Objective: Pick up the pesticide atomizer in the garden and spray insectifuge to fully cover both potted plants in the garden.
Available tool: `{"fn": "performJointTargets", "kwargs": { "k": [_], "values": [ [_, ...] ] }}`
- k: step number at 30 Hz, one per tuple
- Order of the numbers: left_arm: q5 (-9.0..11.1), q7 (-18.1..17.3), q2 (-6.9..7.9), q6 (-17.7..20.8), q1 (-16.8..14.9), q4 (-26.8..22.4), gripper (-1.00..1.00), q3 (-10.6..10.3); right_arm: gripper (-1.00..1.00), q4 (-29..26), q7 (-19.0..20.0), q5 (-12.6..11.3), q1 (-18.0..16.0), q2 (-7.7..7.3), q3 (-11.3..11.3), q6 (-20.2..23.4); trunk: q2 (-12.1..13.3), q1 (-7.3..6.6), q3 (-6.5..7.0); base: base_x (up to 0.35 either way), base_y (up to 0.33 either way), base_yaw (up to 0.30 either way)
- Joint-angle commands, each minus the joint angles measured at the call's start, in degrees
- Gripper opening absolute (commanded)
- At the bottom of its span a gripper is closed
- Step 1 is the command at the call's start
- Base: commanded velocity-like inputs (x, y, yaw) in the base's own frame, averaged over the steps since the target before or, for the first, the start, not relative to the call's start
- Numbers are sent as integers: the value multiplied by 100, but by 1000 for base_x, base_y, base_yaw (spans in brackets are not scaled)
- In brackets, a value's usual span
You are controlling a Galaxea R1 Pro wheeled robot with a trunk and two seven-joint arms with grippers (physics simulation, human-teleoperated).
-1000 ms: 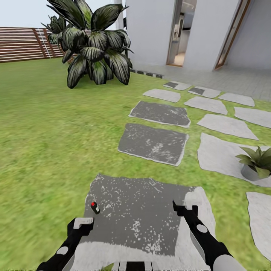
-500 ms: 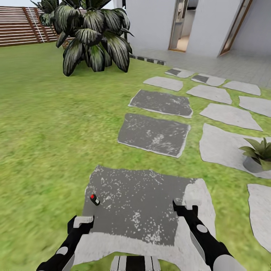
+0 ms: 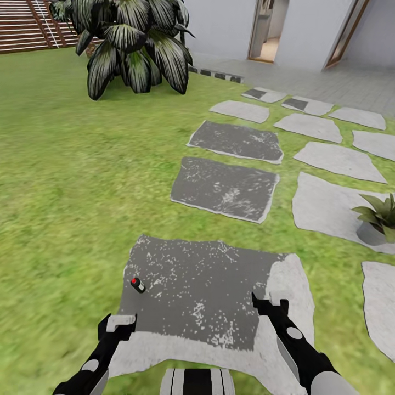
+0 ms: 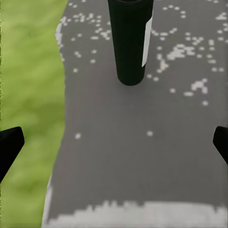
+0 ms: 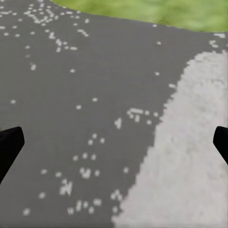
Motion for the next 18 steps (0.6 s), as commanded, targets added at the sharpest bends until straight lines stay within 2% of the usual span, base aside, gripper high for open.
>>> {"fn": "performJointTargets", "kwargs": {
  "k": [1,9,15,18],
  "values": [
    [-45,3,-3,-25,-2,5,100,45,100,5,-2,0,-2,0,0,-18,-1,-1,-4,0,0,0],
    [-52,23,-1,-34,-3,5,100,62,100,1,-2,9,-2,0,-2,-17,-1,-1,-5,190,0,0],
    [-52,23,-1,-37,-3,5,100,50,100,-3,-2,0,-2,0,1,-18,-1,-1,-5,43,0,0],
    [-52,24,-1,-37,-1,5,100,49,100,-3,-2,0,-2,0,1,-18,-1,-1,-5,181,-34,0]
  ]
}}
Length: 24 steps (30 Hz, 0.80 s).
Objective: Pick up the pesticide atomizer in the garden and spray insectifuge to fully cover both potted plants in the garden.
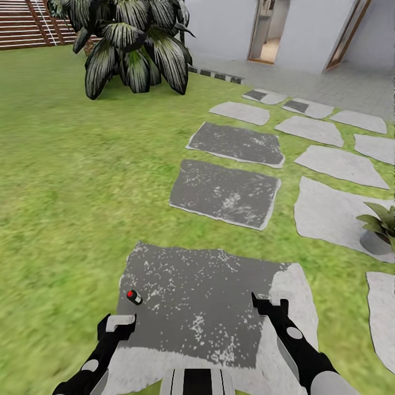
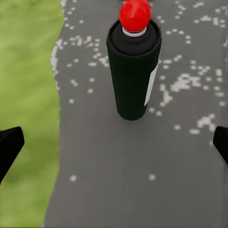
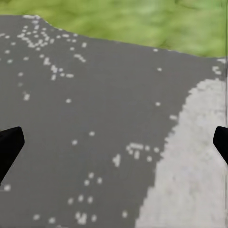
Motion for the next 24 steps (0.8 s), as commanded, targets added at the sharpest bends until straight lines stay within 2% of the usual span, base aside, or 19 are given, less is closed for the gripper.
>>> {"fn": "performJointTargets", "kwargs": {
  "k": [1,13,24],
  "values": [
    [-47,1,-3,-21,-4,5,100,36,100,5,-2,0,-3,0,-1,-18,-1,1,-3,234,-71,0],
    [-47,0,-5,-23,0,5,100,33,100,5,-2,0,-3,0,-3,-18,-1,1,-3,88,-45,0],
    [-39,3,-3,-23,0,5,100,40,100,5,-2,0,-3,0,-3,-18,-1,1,-3,22,-8,0]
  ]
}}
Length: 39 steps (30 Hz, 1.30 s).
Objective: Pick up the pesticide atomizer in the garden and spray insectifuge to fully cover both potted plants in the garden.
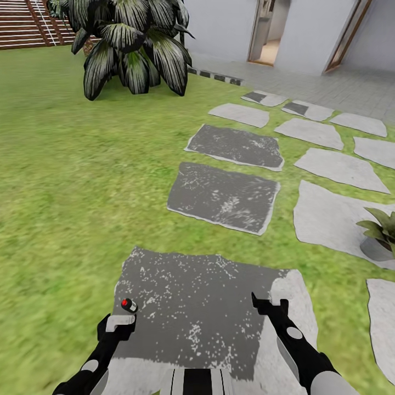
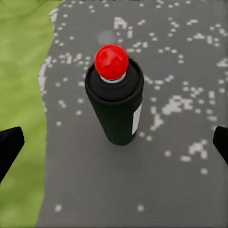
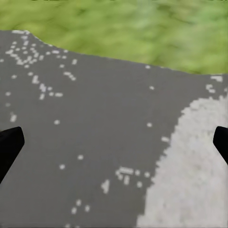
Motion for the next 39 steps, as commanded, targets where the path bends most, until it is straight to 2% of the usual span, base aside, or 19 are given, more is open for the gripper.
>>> {"fn": "performJointTargets", "kwargs": {
  "k": [1,13,21,39],
  "values": [
    [-46,4,-3,-20,-3,5,100,37,100,4,-2,0,-2,0,0,-18,-1,0,-3,161,0,0],
    [-46,6,-3,-18,-4,5,100,40,100,0,-2,0,-2,0,2,-18,-1,0,-3,63,0,4],
    [-46,-1,-8,-20,-2,5,100,40,100,-4,-2,0,-2,0,2,-18,-1,0,-3,43,-22,140],
    [-49,5,-12,-50,-2,6,100,32,100,-3,-2,0,-2,0,2,-18,-1,0,-3,33,-34,5]
  ]
}}
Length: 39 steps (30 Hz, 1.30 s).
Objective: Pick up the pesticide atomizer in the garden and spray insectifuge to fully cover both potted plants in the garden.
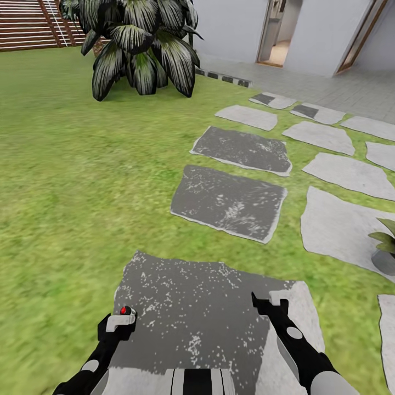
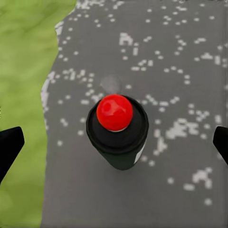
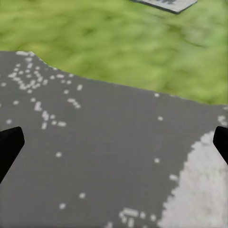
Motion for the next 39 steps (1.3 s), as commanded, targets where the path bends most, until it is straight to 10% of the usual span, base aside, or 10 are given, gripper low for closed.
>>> {"fn": "performJointTargets", "kwargs": {
  "k": [1,13,39],
  "values": [
    [-40,4,-3,-25,-3,7,100,36,100,8,-2,0,-2,0,-1,-18,-1,-1,-3,0,0,0],
    [-26,5,-12,-33,-3,13,100,36,100,12,-2,0,-2,0,-1,-18,-17,30,-336,0,0,0],
    [-25,5,-12,-32,-3,30,100,53,100,12,-2,0,-2,0,-1,-18,-17,30,-372,52,0,0]
  ]
}}
